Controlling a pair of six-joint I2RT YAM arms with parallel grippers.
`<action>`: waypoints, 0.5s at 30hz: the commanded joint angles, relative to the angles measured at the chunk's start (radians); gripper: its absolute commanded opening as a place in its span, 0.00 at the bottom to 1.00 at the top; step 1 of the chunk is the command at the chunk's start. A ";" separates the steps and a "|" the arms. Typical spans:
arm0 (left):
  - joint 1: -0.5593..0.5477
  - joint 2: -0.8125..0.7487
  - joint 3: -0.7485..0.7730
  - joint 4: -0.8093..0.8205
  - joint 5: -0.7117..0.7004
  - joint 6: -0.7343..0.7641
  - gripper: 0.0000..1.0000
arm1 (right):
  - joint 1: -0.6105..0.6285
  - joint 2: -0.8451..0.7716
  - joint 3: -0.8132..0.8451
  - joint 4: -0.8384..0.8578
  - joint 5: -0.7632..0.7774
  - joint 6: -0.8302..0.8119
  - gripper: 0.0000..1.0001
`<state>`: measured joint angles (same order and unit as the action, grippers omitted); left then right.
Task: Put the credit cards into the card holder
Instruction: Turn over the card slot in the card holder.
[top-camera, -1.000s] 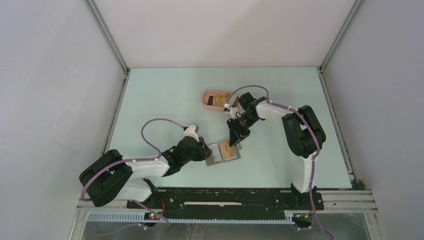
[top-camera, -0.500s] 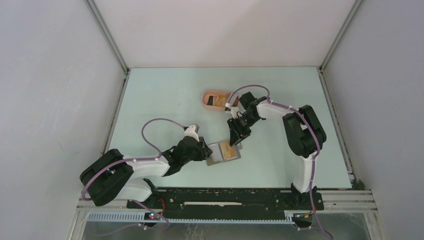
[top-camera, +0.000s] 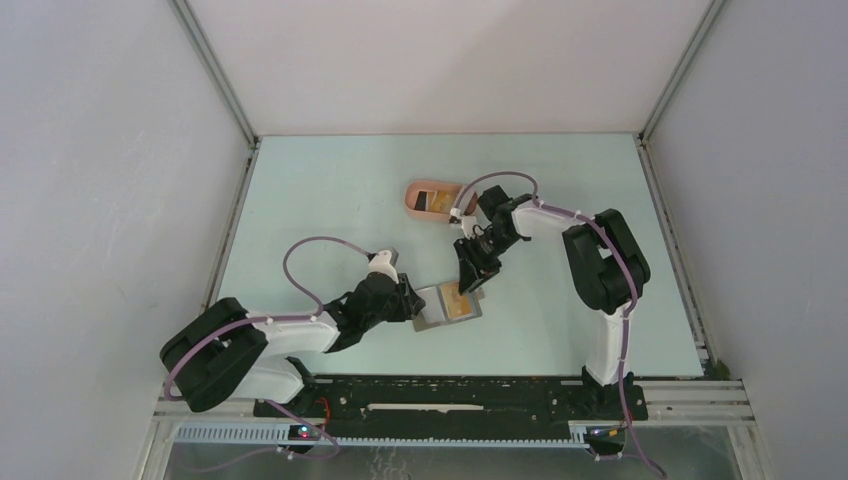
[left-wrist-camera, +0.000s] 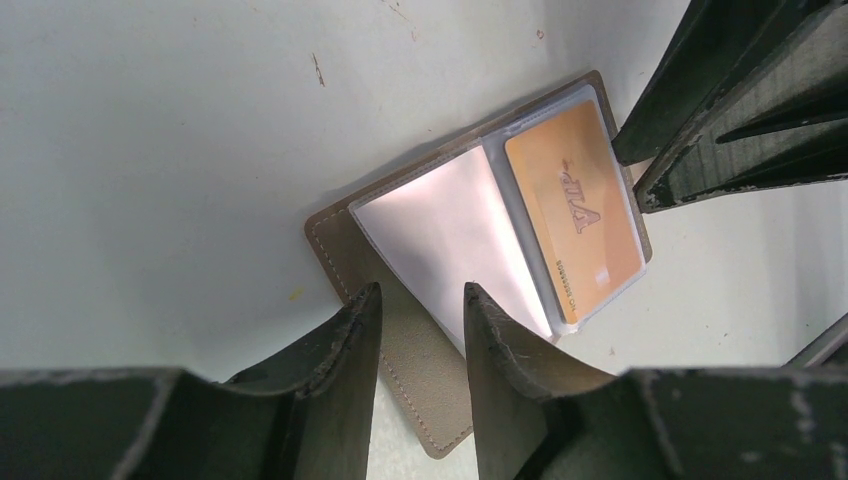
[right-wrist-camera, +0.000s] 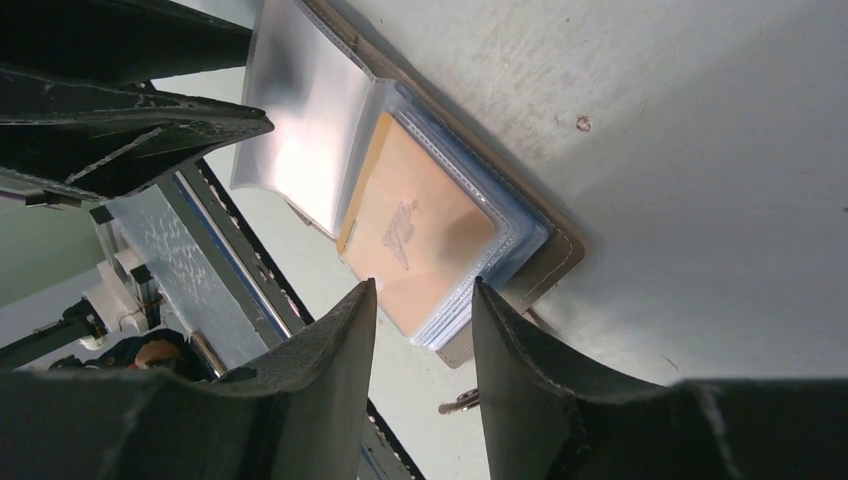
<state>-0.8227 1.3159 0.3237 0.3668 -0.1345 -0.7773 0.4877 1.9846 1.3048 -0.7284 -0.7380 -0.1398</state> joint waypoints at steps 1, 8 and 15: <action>-0.008 0.019 0.008 -0.019 0.024 0.018 0.41 | 0.007 0.034 0.035 -0.019 -0.046 0.012 0.48; -0.009 0.025 0.009 -0.012 0.030 0.016 0.40 | 0.014 0.034 0.039 -0.022 -0.045 0.019 0.49; -0.013 0.029 0.013 -0.007 0.034 0.015 0.40 | 0.017 0.040 0.039 -0.025 -0.121 0.027 0.50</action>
<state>-0.8227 1.3228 0.3237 0.3775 -0.1287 -0.7773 0.4927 2.0163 1.3170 -0.7414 -0.7746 -0.1276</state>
